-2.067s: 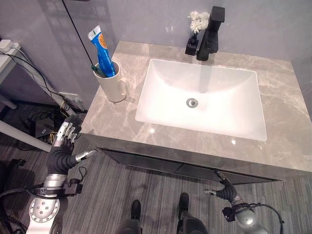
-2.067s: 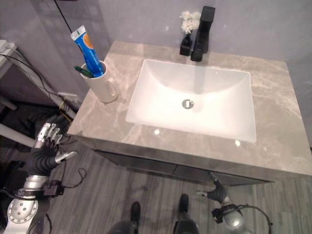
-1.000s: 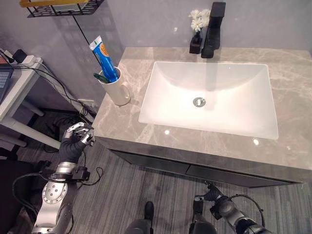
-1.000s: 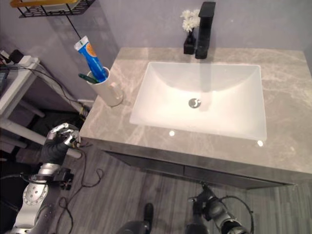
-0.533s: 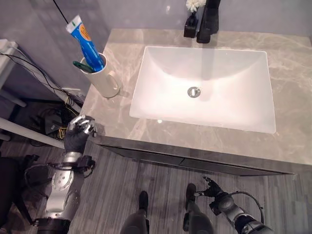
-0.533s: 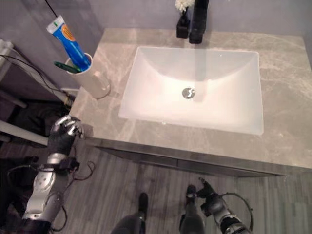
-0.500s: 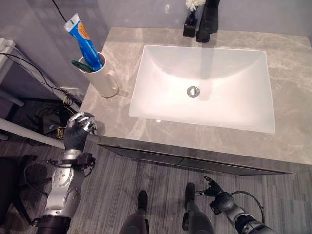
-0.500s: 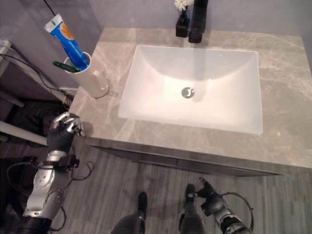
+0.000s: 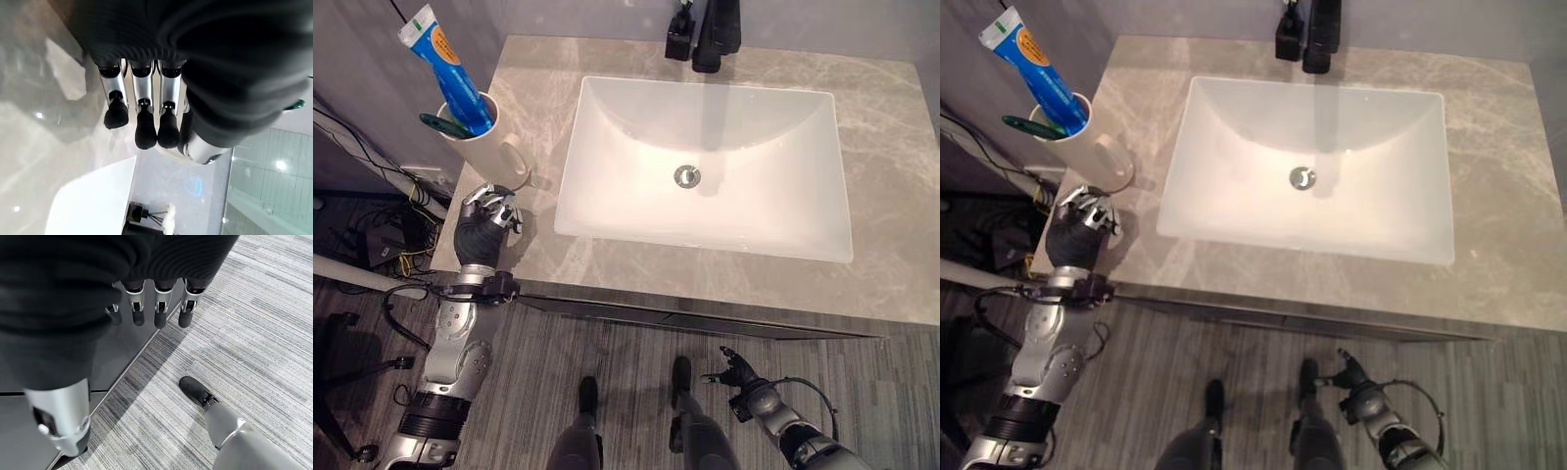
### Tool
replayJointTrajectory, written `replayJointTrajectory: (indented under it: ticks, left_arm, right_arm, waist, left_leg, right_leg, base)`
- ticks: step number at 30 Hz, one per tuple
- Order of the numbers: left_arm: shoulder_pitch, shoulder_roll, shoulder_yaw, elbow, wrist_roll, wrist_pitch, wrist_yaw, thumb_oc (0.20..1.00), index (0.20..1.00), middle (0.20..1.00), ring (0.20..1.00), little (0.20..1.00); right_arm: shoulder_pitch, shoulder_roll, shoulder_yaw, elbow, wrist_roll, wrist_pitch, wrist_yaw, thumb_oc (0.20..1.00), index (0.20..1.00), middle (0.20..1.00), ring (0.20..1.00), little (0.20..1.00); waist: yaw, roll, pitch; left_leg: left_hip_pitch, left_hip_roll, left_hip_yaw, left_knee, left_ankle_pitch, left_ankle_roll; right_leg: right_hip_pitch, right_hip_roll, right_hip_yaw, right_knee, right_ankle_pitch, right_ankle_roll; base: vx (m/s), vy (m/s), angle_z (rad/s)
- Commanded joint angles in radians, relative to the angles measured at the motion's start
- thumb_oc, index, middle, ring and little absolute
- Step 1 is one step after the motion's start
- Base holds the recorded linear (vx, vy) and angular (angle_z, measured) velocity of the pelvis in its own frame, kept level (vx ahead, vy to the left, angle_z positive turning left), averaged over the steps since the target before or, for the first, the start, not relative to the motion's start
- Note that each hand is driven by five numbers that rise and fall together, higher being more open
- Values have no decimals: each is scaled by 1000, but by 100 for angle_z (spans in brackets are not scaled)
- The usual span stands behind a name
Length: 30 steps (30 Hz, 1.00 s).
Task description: Put brush and paste in cup on sink, flatten towel.
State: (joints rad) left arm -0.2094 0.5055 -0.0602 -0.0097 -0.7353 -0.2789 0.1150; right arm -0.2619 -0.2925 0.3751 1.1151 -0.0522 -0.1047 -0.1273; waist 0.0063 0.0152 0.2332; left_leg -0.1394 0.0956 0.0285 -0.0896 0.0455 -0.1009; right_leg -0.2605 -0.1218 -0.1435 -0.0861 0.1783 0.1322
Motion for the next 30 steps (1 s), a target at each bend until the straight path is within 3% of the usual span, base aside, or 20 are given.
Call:
replayJointTrajectory:
  ticks: [1, 17, 30]
  left_arm:
    - [-49, 25, 27, 8, 44, -28, 45, 200, 200, 200, 200, 200]
    - [-49, 58, 40, 27, 1, 9, 85, 200, 200, 200, 200, 200]
    - [-65, 119, 33, 51, -15, 37, 96, 200, 200, 200, 200, 200]
  right_arm:
    - [-46, 18, 23, -4, 16, 0, -5, 1000, 1000, 1000, 1000, 1000]
    - [2, 11, -61, -8, 110, 12, -20, 1000, 1000, 1000, 1000, 1000]
    - [7, 30, -25, -57, 109, 19, -3, 1000, 1000, 1000, 1000, 1000]
  waist:
    - [-1, -43, 2]
    - [-16, -38, 11]
    - [-23, -32, 7]
  left_leg:
    - [25, -12, -17, 2, -18, 4]
    - [34, -14, -28, 2, -24, 9]
    - [26, -13, -21, 2, -24, 7]
  right_leg:
    - [81, -76, 12, -1, -36, 59]
    - [96, -78, 5, -1, -45, 54]
    - [83, -75, 12, -1, -46, 55]
  base:
    - [0, 0, 0]
    - [1, 2, 1]
    - [1, 0, 0]
